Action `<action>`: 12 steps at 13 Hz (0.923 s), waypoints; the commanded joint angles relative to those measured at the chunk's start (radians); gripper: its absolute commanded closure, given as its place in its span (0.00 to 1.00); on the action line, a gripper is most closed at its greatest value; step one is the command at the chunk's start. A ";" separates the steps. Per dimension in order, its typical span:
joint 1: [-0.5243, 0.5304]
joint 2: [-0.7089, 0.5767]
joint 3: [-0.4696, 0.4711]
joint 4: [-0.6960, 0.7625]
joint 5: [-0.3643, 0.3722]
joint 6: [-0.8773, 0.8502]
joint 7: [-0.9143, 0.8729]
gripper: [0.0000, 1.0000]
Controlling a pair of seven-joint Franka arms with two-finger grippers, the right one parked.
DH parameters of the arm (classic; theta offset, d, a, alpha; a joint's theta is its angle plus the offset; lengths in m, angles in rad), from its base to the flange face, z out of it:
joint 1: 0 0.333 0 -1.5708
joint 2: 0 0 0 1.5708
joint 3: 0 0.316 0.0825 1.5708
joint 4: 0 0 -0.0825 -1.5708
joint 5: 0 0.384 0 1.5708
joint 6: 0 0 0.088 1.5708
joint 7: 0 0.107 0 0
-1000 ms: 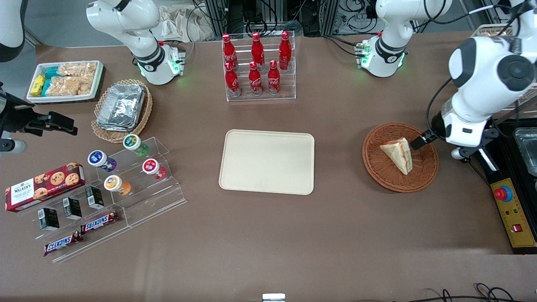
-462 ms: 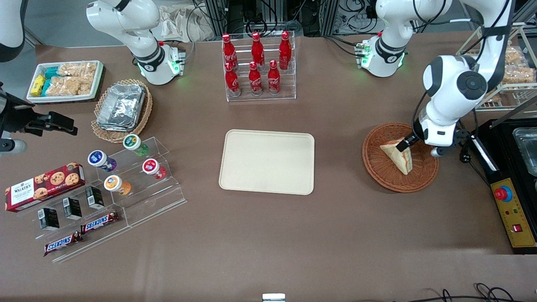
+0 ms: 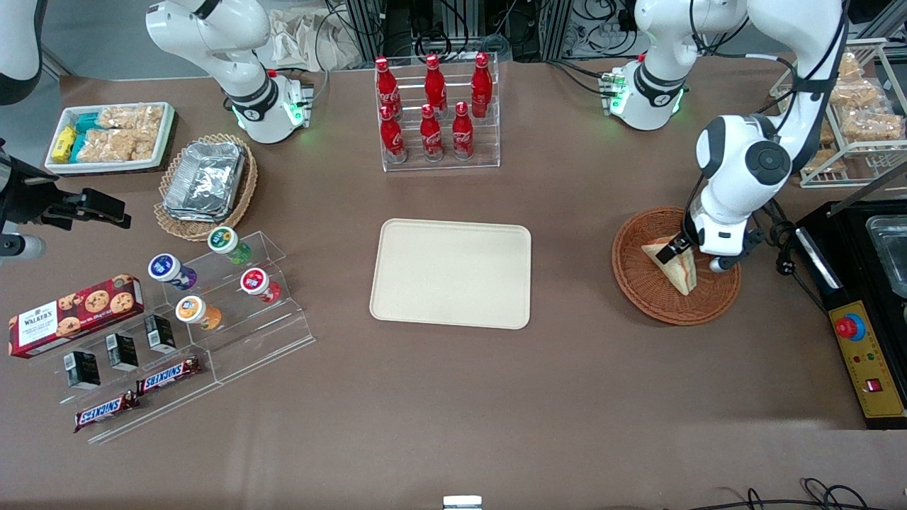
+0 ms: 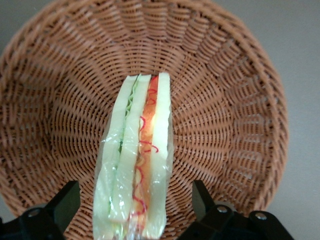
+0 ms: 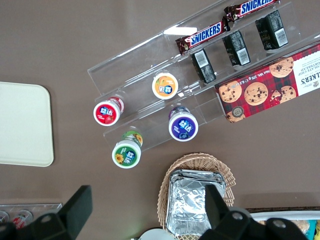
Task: Place sandwich from basket to tray
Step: 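Lower the left gripper and close it on the wrapped sandwich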
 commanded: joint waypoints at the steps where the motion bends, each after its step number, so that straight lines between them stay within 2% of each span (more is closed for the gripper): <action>1: 0.002 0.040 -0.004 -0.019 0.009 0.075 -0.024 0.46; 2: 0.004 0.037 -0.004 -0.018 0.009 0.075 -0.021 0.99; 7: 0.004 -0.003 -0.001 0.008 0.013 0.017 -0.023 1.00; 10: 0.007 -0.064 0.002 0.131 0.025 -0.213 0.037 1.00; 12: 0.007 -0.086 0.001 0.299 0.026 -0.450 0.100 1.00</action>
